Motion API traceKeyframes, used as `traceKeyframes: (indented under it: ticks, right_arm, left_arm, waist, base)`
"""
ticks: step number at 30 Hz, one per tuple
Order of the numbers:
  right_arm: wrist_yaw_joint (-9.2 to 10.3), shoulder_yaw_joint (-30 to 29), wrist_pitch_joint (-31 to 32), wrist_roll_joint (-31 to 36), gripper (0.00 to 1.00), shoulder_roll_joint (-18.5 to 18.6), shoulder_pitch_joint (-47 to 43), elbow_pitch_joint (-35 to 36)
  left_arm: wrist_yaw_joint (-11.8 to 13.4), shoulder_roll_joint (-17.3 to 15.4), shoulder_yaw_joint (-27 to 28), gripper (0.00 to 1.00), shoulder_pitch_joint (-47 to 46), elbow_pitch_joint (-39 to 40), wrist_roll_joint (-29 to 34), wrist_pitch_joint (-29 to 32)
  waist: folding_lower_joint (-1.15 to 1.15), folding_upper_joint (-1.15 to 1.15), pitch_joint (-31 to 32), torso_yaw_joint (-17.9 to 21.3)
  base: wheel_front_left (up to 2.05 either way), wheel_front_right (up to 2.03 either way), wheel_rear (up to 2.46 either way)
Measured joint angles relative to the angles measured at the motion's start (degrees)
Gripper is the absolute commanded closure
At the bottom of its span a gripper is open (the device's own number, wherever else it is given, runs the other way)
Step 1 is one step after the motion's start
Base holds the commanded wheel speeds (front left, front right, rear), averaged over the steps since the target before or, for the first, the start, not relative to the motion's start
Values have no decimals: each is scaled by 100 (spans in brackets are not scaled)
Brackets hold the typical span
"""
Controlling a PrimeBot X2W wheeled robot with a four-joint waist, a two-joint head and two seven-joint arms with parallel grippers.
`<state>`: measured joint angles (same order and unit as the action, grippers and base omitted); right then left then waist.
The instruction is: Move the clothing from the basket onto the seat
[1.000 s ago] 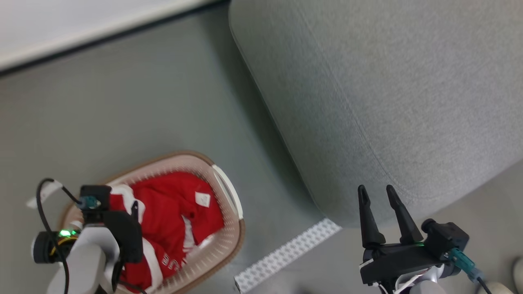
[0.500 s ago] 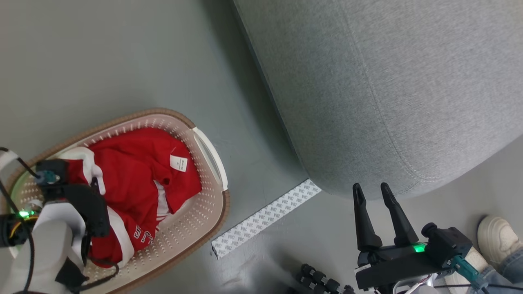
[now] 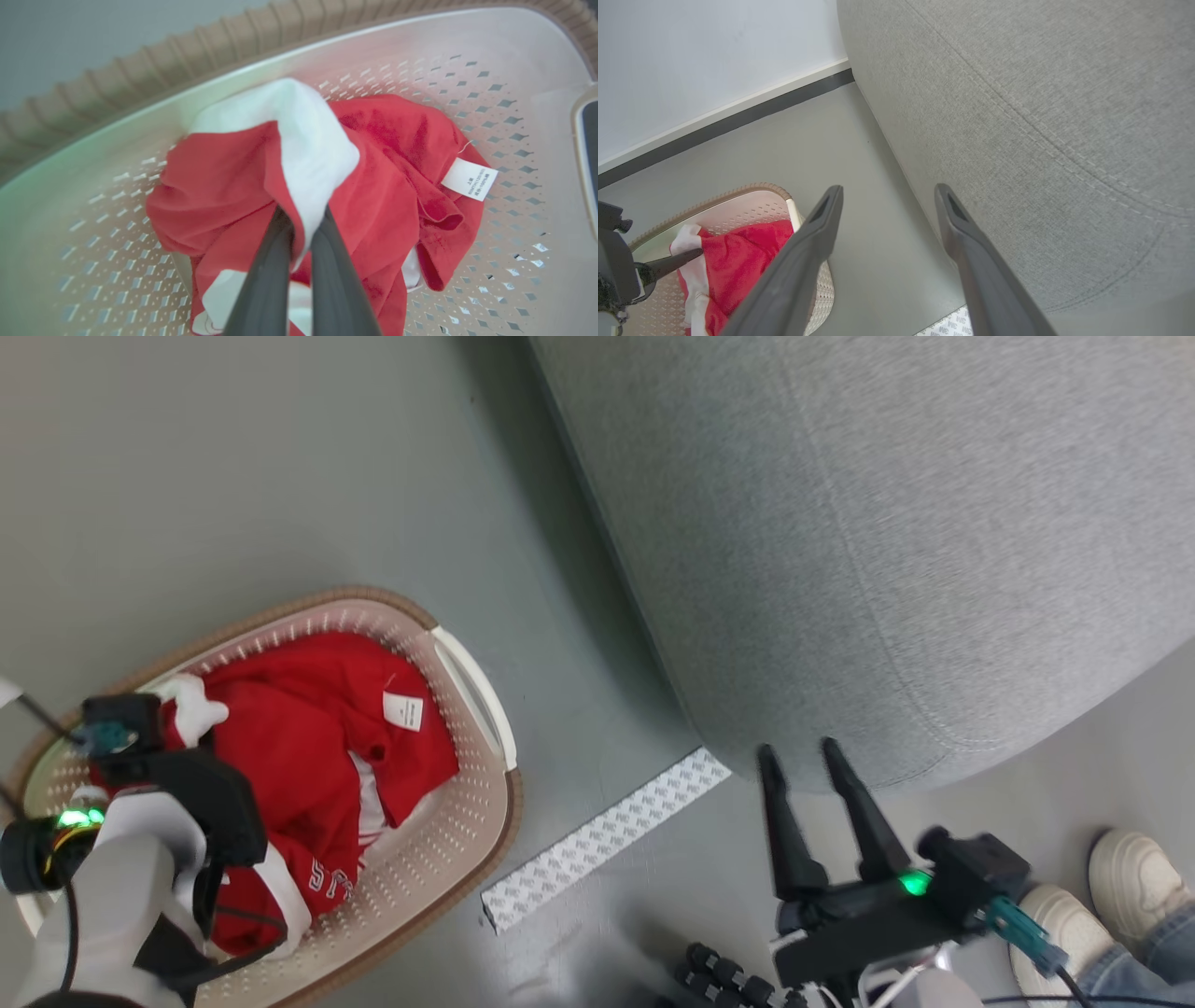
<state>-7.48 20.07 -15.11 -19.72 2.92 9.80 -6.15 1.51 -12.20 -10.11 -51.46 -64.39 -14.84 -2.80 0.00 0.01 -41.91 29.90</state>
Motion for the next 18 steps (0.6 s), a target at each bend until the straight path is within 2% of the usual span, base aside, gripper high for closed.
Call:
traceKeyframes:
  ticks: [3,7,13,18]
  right_arm:
    - [-1,52,-1,29,0,-12,167,-163]
    - [-1,-90,-1,265,0,-12,238,-454]
    - [-1,-280,7,770,0,-15,213,-1004]
    - [-2,-367,220,1056,0,-23,22,-1191]
  left_arm:
    - [-65,76,34,100,146,18,-91,-174]
    - [-231,481,-54,100,310,115,-147,-377]
    - [-481,880,-382,100,558,369,-240,-621]
    - [-649,894,-821,100,821,880,-675,-651]
  waist:
    - [0,0,168,19]
    - [0,0,446,-37]
    - [-1,0,1002,-290]
    - [-1,-1,1646,-594]
  base:
    - [0,0,0]
    - [0,0,0]
    - [0,0,0]
    - [0,0,0]
